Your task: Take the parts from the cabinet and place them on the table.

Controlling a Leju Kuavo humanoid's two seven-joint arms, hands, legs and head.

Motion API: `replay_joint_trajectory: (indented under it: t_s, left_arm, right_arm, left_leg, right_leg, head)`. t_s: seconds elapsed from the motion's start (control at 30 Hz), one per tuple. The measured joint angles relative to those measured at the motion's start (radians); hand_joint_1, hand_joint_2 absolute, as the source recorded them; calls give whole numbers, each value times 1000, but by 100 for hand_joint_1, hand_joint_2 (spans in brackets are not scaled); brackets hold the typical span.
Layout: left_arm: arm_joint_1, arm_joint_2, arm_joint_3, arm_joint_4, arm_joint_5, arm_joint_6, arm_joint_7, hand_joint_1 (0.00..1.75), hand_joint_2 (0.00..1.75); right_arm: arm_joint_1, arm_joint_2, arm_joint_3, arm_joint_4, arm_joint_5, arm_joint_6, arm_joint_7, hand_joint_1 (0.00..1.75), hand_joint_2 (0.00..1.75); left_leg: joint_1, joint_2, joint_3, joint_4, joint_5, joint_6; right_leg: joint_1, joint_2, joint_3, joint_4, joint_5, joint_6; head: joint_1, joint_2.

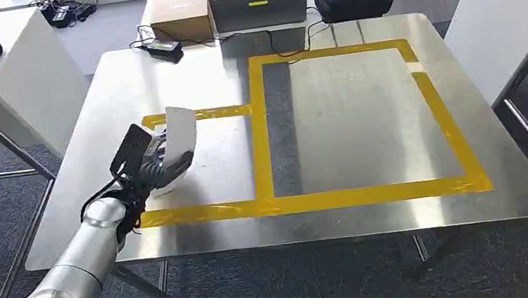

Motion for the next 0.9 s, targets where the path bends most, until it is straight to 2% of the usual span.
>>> replay_joint_trajectory:
  t_s: [0.03,0.07,0.1,0.13,0.2,0.23,0.27,0.3,0.33,0.37,0.4,0.43,0.47,0.5,0.53,0.57,0.67,0.77,0.8,0.9]
  left_arm:
    - [0,-2,-4,3,-1,3,0,175,175]
    - [0,-3,-5,4,-3,9,-1,175,175]
    - [0,-3,-6,6,-10,18,-2,175,175]
    - [0,-3,-8,8,-20,32,-3,175,175]
    - [9,-3,-16,12,-48,71,-8,175,175]
    - [13,-3,-21,14,-65,99,-9,175,175]
    - [15,-3,-27,15,-87,136,-8,175,175]
    - [15,-3,-35,16,-108,174,-5,175,175]
    - [15,-2,-44,17,-132,213,0,175,175]
    - [15,-2,-54,17,-166,258,9,175,175]
    - [14,0,-66,18,-203,301,20,175,175]
    - [14,0,-79,19,-232,332,28,175,175]
    - [15,0,-94,21,-268,365,40,175,175]
    - [17,0,-108,23,-299,393,50,175,175]
    - [17,1,-124,25,-326,419,63,175,175]
    - [18,3,-135,27,-351,441,81,0,175]
    - [20,8,-186,38,-446,510,148,0,175]
    - [28,15,-214,47,-473,532,177,0,175]
    - [31,17,-215,49,-473,531,181,0,0]
    - [37,27,-216,59,-477,529,191,0,0]
  right_arm:
    - [0,0,0,0,0,2,0,0,0]
    - [1,0,0,0,2,3,0,0,0]
    - [1,0,0,0,2,4,-1,0,0]
    - [1,0,0,0,3,2,-1,0,0]
    - [0,0,-1,0,2,-1,-1,0,0]
    - [1,0,-3,0,2,-1,-2,0,0]
    - [1,0,-6,0,-1,-2,-4,0,0]
    - [1,0,-10,0,-2,-3,-5,0,0]
    - [1,0,-11,0,-4,-3,-7,0,0]
    - [1,0,-13,0,-4,-3,-9,0,0]
    - [2,4,-14,0,-3,-2,-11,0,0]
    - [1,6,-16,0,-3,-1,-15,0,0]
    - [1,5,-16,0,-1,0,-16,0,0]
    - [1,4,-17,0,0,2,-16,0,0]
    - [1,4,-17,0,0,3,-16,0,0]
    - [1,4,-17,0,1,4,-16,0,0]
    - [2,5,-17,0,4,3,-17,0,0]
    - [1,4,-17,0,11,2,-20,0,0]
    - [1,4,-17,0,13,2,-20,0,0]
    - [2,4,-17,0,17,4,-24,0,0]
  left_leg:
    - [1,6,4,-2,-2,-7]
    - [4,3,-2,3,-7,-14]
    - [5,-11,-9,31,-26,-18]
    - [5,-21,-37,90,-60,-20]
    - [4,-29,-124,260,-130,-23]
    - [4,-29,-155,311,-137,-21]
    - [4,-29,-161,309,-120,-18]
    - [3,-30,-145,267,-85,-12]
    - [-2,-32,-110,186,-35,-2]
    - [-6,-36,-66,87,12,13]
    - [-15,-44,-34,12,28,33]
    - [-16,-37,-20,-1,22,33]
    - [-18,-34,-20,-3,24,28]
    - [-15,-36,-20,-7,30,15]
    - [-17,-38,-20,-6,28,12]
    - [-17,-39,-20,-6,27,14]
    - [-18,-41,-20,-6,24,19]
    - [-18,-41,-20,-5,23,21]
    - [-18,-41,-20,-5,23,22]
    - [-18,-41,-20,-5,22,23]
  right_leg:
    - [0,7,1,-2,2,-7]
    - [-6,13,10,-8,7,-16]
    - [-6,16,13,-8,7,-22]
    - [-6,20,13,-8,7,-27]
    - [-2,30,14,-7,3,-32]
    - [0,36,15,-7,2,-35]
    - [2,42,17,-7,0,-36]
    - [5,46,21,-7,-2,-37]
    - [8,51,25,-7,-4,-37]
    - [11,54,30,-7,-7,-36]
    - [8,56,32,-8,-10,-35]
    - [16,59,30,-5,-14,-28]
    - [11,58,28,-6,-14,-24]
    - [14,58,28,-3,-16,-26]
    - [11,57,29,-4,-15,-26]
    - [11,56,30,-6,-15,-25]
    - [11,54,35,-11,-17,-20]
    - [11,53,37,-14,-16,-18]
    - [11,53,37,-15,-16,-17]
    - [10,53,37,-15,-16,-16]
  head:
    - [1,0]
    - [-1,0]
    - [-1,0]
    - [-3,0]
    - [-2,0]
    - [-2,0]
    - [-2,0]
    - [-2,0]
    - [-2,0]
    - [-2,0]
    - [-2,0]
    - [0,0]
    - [0,0]
    - [0,0]
    - [0,0]
    - [0,0]
    - [1,0]
    - [1,0]
    - [1,0]
    - [1,0]
